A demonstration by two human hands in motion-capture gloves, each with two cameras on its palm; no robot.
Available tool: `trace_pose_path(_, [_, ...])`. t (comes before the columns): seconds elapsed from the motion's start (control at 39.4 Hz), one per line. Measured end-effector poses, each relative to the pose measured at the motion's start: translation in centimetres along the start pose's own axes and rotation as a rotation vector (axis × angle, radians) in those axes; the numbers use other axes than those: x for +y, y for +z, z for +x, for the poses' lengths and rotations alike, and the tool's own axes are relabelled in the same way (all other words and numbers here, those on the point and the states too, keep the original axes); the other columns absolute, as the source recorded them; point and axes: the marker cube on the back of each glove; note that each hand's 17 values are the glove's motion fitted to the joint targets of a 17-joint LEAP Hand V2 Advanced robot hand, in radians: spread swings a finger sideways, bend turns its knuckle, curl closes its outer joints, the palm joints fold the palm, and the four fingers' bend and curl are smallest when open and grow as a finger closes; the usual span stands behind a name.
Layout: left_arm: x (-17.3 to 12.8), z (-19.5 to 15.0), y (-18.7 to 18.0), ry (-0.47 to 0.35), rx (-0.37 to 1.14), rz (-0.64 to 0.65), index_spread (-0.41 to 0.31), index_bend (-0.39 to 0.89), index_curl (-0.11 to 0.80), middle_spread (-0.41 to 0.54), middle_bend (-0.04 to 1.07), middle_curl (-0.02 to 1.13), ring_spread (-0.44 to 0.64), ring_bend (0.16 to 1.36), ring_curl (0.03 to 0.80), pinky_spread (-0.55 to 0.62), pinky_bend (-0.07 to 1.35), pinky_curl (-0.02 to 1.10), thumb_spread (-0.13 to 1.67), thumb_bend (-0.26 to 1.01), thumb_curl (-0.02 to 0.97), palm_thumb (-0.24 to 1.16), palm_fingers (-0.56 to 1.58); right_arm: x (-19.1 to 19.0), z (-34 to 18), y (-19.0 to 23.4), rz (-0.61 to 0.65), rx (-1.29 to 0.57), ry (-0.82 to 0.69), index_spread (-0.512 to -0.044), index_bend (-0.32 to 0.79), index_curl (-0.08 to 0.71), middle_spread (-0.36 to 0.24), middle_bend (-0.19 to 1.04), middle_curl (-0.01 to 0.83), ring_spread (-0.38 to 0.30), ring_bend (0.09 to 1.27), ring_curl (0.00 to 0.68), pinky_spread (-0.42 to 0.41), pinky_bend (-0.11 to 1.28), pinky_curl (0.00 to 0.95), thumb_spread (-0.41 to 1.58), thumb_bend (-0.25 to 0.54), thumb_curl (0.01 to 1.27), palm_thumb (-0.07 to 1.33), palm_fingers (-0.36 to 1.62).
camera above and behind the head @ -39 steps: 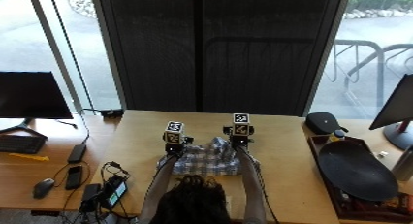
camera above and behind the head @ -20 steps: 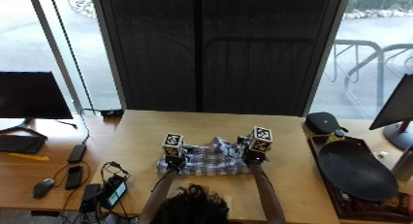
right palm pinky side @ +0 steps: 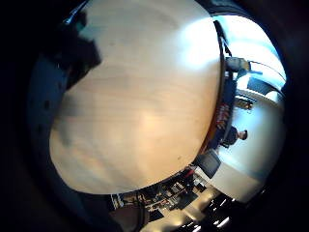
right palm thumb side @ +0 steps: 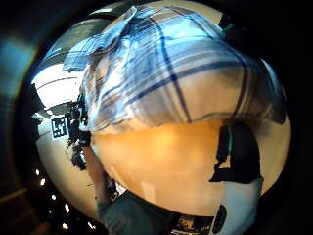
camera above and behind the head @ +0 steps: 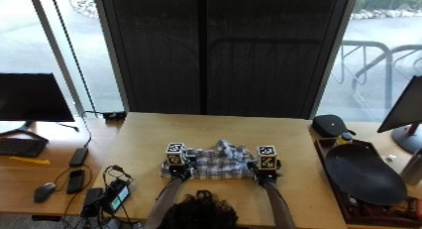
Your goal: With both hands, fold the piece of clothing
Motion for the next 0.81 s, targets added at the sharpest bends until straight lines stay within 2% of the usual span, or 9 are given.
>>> trace_pose_path(0.05, [-0.1, -0.3, 0.4, -0.011, 0.010, -0.023, -0.126, 0.20, 0.410, 0.088, 0.12, 0.36, 0.28, 0.41, 0.353, 0.32, 0.41, 0.27, 1.39, -0.05, 0.224, 0.29, 0.19, -0.6, 0.6, 0.1, 0.079, 0.107, 0.110, -0.306, 0.16, 0.287, -0.088, 0.08, 0.291, -0.088, 0.57, 0.396, 0.095, 0.69, 0.365, 1.23, 0.032, 0.46, 0.98, 0.56])
trace_pose_path(0.08, [-0.3, -0.3, 0.6, -0.005, 0.022, -0.024, -0.126, 0.20, 0.413, 0.092, 0.13, 0.36, 0.30, 0.41, 0.355, 0.33, 0.41, 0.27, 1.39, -0.05, 0.220, 0.27, 0.18, -0.7, 0.7, 0.1, 0.093, 0.145, 0.148, -0.307, 0.17, 0.289, -0.088, 0.09, 0.284, -0.080, 0.53, 0.372, 0.109, 0.69, 0.359, 1.23, 0.025, 0.46, 0.98, 0.51])
trace_pose_path(0.1, [-0.4, -0.4, 0.6, -0.004, 0.025, -0.016, -0.125, 0.20, 0.415, 0.097, 0.14, 0.35, 0.31, 0.41, 0.353, 0.34, 0.40, 0.27, 1.39, -0.05, 0.215, 0.24, 0.16, -0.7, 0.6, 0.2, 0.098, 0.162, 0.158, -0.317, 0.15, 0.288, -0.101, 0.07, 0.276, -0.118, 0.62, 0.411, 0.072, 0.71, 0.369, 1.22, 0.033, 0.46, 1.00, 0.58])
trace_pose_path(0.15, [-0.6, -0.7, 0.6, -0.014, 0.010, 0.006, -0.125, 0.20, 0.418, 0.104, 0.14, 0.35, 0.32, 0.41, 0.349, 0.36, 0.38, 0.27, 1.39, -0.04, 0.210, 0.22, 0.15, -1.0, 0.0, 0.4, 0.105, 0.155, 0.119, -0.328, 0.12, 0.276, -0.134, 0.07, 0.260, -0.153, 0.66, 0.413, 0.004, 0.76, 0.375, 1.21, 0.034, 0.47, 1.02, 0.68])
trace_pose_path(0.3, [-1.7, -1.7, 0.6, -0.047, -0.057, 0.099, -0.124, 0.20, 0.425, 0.117, 0.16, 0.33, 0.36, 0.42, 0.338, 0.39, 0.37, 0.27, 1.40, -0.02, 0.205, 0.17, 0.14, -0.9, 1.0, -0.2, 0.166, 0.289, 0.273, -0.340, 0.11, 0.269, -0.180, 0.11, 0.245, -0.216, 0.71, 0.435, -0.159, 0.86, 0.397, 1.16, 0.022, 0.49, 1.05, 0.83])
trace_pose_path(0.43, [-2.2, -2.2, 0.7, -0.073, -0.092, 0.140, -0.123, 0.20, 0.432, 0.118, 0.17, 0.33, 0.38, 0.42, 0.334, 0.41, 0.36, 0.27, 1.40, -0.02, 0.203, 0.14, 0.13, -1.0, 1.6, -1.0, 0.221, 0.265, 0.322, -0.334, 0.14, 0.276, -0.195, 0.15, 0.257, -0.243, 0.70, 0.435, -0.236, 0.82, 0.386, 1.11, -0.002, 0.51, 1.06, 0.97])
trace_pose_path(0.51, [-1.9, -1.7, 0.7, -0.046, -0.055, 0.112, -0.123, 0.20, 0.435, 0.119, 0.17, 0.33, 0.39, 0.42, 0.332, 0.41, 0.36, 0.27, 1.40, -0.01, 0.203, 0.13, 0.13, -1.4, 1.7, -1.7, 0.272, 0.204, 0.305, -0.333, 0.13, 0.281, -0.203, 0.14, 0.264, -0.247, 0.69, 0.434, -0.262, 0.79, 0.379, 1.08, -0.007, 0.52, 1.06, 1.00])
trace_pose_path(0.63, [-1.6, -1.9, 0.7, -0.062, -0.065, 0.096, -0.123, 0.19, 0.438, 0.119, 0.17, 0.33, 0.39, 0.42, 0.328, 0.43, 0.35, 0.28, 1.41, -0.01, 0.204, 0.12, 0.13, -3.0, -0.5, -3.7, 0.417, -0.112, 0.040, -0.320, 0.16, 0.317, -0.224, 0.17, 0.297, -0.247, 0.69, 0.453, -0.282, 0.70, 0.366, 0.97, -0.028, 0.54, 1.04, 1.10])
trace_pose_path(0.81, [-0.5, 1.1, 1.0, 0.109, 0.126, -0.005, -0.123, 0.19, 0.442, 0.120, 0.17, 0.33, 0.40, 0.42, 0.326, 0.44, 0.34, 0.28, 1.41, -0.01, 0.207, 0.11, 0.12, -2.0, 0.1, -8.4, 0.556, -0.260, 0.265, -0.315, 0.16, 0.344, -0.226, 0.17, 0.321, -0.246, 0.64, 0.453, -0.295, 0.65, 0.355, 0.79, -0.024, 0.59, 1.06, 1.12])
